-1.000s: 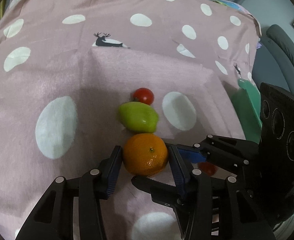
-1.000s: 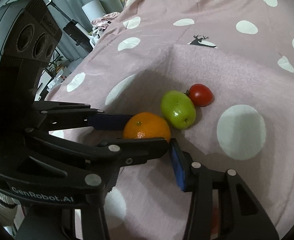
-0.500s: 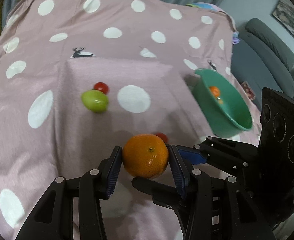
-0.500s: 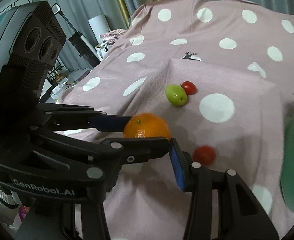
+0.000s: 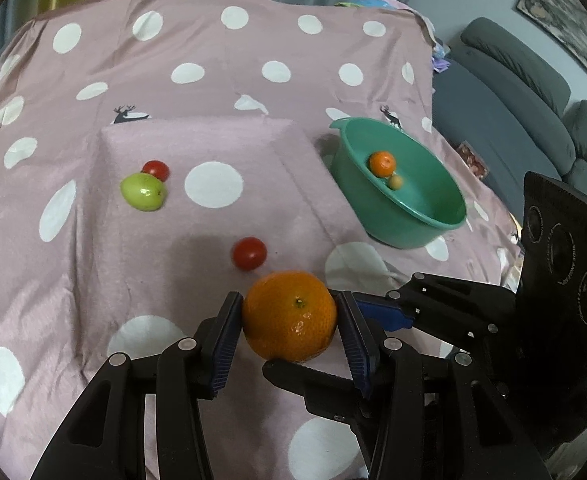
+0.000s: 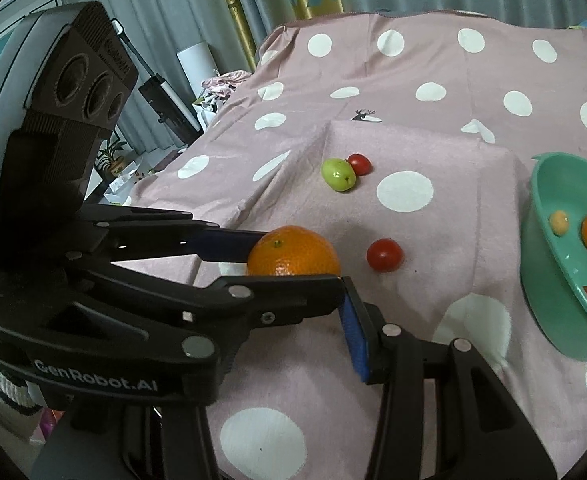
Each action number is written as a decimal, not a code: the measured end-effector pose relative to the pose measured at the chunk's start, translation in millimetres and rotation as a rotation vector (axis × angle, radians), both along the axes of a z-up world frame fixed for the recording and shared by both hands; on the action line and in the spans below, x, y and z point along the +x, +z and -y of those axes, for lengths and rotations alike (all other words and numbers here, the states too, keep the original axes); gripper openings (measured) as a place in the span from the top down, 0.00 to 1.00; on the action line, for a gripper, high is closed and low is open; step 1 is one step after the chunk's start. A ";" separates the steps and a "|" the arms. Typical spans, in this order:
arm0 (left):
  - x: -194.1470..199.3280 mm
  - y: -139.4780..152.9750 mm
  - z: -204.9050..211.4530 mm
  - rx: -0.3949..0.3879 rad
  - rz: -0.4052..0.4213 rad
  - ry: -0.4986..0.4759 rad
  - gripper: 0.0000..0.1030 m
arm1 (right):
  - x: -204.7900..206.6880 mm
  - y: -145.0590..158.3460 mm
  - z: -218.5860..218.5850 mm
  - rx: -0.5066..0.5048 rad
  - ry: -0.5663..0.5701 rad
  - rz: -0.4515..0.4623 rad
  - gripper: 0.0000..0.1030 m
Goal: Organize fruits
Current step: 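Carry the held orange over the green bowl with the left gripper, then open the left gripper to drop the orange into the bowl, then withdraw the left tool and move it toward the green plum, then close the left gripper around the green plum, then carry the held green plum over the green bowl with the left gripper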
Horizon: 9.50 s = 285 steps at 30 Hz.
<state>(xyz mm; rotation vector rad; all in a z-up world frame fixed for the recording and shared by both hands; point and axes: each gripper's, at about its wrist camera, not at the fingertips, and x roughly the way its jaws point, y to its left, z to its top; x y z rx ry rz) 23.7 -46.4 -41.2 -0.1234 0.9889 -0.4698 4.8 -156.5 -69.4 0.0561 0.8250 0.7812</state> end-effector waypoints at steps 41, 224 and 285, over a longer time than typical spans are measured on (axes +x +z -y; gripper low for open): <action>19.3 28.6 110.4 0.137 0.102 -0.187 0.53 | 1.2 10.0 99.2 0.111 -0.203 0.070 0.55; 68.0 -17.4 -31.8 -0.036 -0.053 0.066 0.58 | 80.1 -9.0 -41.7 -0.156 0.078 0.038 0.63; 0.2 21.1 35.4 0.069 0.104 -0.046 0.58 | 5.3 16.1 23.6 -0.080 -0.055 0.142 0.63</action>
